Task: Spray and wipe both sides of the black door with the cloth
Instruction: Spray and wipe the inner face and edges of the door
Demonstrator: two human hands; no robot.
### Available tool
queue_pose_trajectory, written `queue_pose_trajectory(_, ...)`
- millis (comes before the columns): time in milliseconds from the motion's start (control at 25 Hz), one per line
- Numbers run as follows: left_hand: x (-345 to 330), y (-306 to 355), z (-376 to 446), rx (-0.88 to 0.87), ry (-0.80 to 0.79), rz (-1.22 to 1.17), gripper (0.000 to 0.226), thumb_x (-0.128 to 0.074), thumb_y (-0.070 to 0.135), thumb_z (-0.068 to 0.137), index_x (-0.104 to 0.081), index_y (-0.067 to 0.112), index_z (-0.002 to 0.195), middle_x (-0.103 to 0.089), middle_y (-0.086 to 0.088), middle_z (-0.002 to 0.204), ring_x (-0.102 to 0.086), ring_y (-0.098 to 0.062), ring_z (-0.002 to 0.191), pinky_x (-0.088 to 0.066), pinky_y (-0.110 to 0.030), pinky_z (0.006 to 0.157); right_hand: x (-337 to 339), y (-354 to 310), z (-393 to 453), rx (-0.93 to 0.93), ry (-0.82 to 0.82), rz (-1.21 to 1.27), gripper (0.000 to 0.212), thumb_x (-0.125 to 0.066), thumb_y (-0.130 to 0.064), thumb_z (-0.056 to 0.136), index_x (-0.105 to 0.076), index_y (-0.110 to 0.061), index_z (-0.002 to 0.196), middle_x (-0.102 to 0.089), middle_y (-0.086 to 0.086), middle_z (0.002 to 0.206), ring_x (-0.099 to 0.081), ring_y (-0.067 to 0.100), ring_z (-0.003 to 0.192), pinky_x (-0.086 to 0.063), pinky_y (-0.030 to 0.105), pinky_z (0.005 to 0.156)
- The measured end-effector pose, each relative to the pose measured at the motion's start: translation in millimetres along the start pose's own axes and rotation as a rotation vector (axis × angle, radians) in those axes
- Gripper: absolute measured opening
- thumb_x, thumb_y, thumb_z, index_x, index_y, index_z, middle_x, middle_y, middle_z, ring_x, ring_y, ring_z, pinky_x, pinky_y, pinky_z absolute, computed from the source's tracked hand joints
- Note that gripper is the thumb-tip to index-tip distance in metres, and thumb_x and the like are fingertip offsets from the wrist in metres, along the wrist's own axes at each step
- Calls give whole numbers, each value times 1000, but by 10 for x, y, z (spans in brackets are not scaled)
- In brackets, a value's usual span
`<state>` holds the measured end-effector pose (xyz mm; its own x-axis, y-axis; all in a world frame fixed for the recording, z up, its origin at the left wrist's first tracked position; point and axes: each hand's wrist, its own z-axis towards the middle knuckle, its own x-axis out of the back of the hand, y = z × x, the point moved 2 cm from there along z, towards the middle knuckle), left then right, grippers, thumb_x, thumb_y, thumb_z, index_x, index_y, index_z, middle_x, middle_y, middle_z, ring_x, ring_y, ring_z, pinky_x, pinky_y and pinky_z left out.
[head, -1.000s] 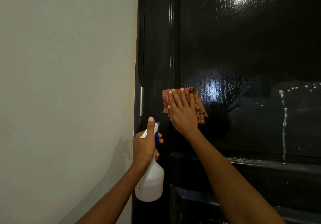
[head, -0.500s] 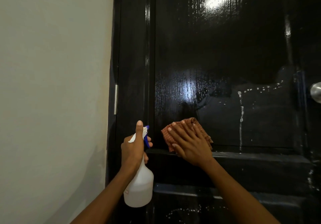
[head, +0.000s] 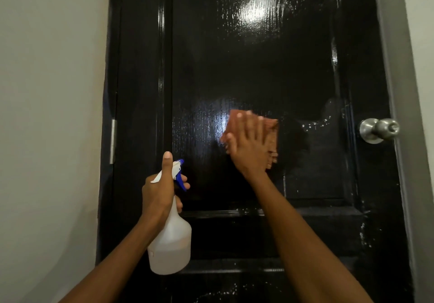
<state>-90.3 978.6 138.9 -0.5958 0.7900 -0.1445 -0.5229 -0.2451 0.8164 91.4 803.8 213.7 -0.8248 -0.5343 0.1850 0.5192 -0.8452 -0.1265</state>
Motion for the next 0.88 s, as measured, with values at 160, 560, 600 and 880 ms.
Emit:
queue_pose_trajectory(160, -235, 23, -41, 7, -41, 17, 78, -33, 72, 92, -72, 7, 79, -74, -12, 72, -59, -32, 53, -51, -33, 49, -136, 166, -621, 813, -198, -203, 65, -29, -59, 106, -12, -33, 164, -4, -1, 172, 2, 29, 158, -5, 58, 126)
queue_pose_trajectory(560, -1301, 518, -3, -68, -225, -48, 82, -33, 72, 92, -70, -1, 81, -73, -16, 74, -55, -21, 39, -47, -27, 40, 843, 2066, 458, -423, 80, 5, 69, -12, -57, 105, -1, -23, 164, -4, 5, 172, 3, 23, 158, 3, 54, 126)
queue_pose_trajectory(600, -1369, 533, -12, -62, -233, -65, 83, -33, 72, 92, -70, -1, 81, -73, -16, 73, -55, -22, 39, -47, -27, 40, 814, 1936, 490, -502, 90, 40, 70, -12, -58, 105, 2, -23, 164, -1, 5, 172, 6, 24, 158, 5, 55, 126)
queue_pose_trajectory(880, -1825, 671, -46, -73, -278, -95, 84, -33, 75, 90, -71, 2, 80, -73, -14, 71, -55, -25, 41, -46, -28, 43, 736, 1813, 575, 357, -120, -203, 67, -22, -62, 105, -6, -33, 164, 2, -3, 172, 7, 22, 158, -1, 51, 127)
